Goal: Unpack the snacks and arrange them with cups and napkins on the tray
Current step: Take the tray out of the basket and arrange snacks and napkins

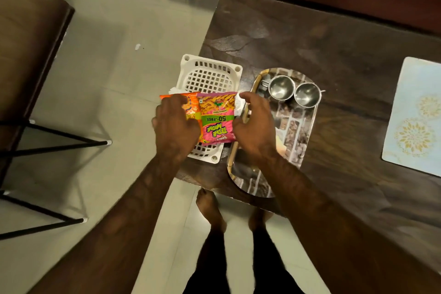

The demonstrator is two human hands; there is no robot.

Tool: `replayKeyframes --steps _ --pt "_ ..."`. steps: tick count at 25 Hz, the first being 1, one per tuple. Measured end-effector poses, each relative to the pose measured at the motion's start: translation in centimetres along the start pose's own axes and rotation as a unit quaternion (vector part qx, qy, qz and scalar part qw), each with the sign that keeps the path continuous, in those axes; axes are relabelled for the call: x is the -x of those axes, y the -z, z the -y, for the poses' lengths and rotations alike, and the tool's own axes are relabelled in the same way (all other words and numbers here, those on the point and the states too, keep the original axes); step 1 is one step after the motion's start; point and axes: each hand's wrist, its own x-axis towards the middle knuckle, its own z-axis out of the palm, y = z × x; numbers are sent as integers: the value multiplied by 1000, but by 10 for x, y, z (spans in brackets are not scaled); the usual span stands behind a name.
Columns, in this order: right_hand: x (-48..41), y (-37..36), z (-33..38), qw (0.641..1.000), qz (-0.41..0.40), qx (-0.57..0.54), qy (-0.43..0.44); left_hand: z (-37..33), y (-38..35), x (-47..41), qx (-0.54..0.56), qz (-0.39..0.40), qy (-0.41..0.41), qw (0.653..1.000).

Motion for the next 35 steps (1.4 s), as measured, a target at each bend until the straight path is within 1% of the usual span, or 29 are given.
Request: replayKeyframes --steps 3,5,6,7,11,12,14,16,17,19,21,22,24,26,28,32,35 --pt "-11 45 -16 996 -73 54 -8 -51 -22 -10 -29 96 -143 985" --pt "-22 77 -31 986 -118 113 -36 -85 -47 -21 -78 133 -207 966" --pt "-27 90 -36 982 -120 138 -45 -97 -60 -26 -98 141 -227 959" --pt "-33 101 -41 981 -104 157 -51 -109 -74 -29 -110 145 -244 953" --pt "-50 121 -58 973 29 228 -34 -135 -120 -40 -153 165 -278 934" --pt "-54 120 -61 969 40 243 -28 -136 -127 -44 -167 168 -283 930" --pt "-61 116 -64 965 37 260 -22 -135 -134 -51 -188 168 -290 923" --pt "-67 112 -65 963 22 267 -19 -134 -135 -55 -210 157 -288 921" --pt "-69 111 -66 962 13 271 -19 -135 -135 -55 -216 148 -274 925" --pt "-71 110 -67 960 -8 280 -30 -137 -133 -55 -200 143 -219 944" --pt "-74 108 -68 961 -21 269 -57 -140 -133 -52 -127 164 -157 965" --pt "-76 107 -68 967 -25 244 -75 -142 -133 -51 -87 177 -134 971" --pt "-80 105 -69 980 -38 166 -107 -145 -133 -49 -24 193 -100 976" --pt "-83 103 -71 986 -49 104 -116 -145 -134 -51 39 205 -77 975" --pt "-81 103 -73 990 -46 69 -116 -141 -132 -54 84 209 -75 971" --pt "-76 102 -80 991 -45 70 -109 -129 -131 -61 58 211 -105 970" --pt "-81 102 -81 990 -53 68 -111 -123 -132 -65 87 223 -105 965"
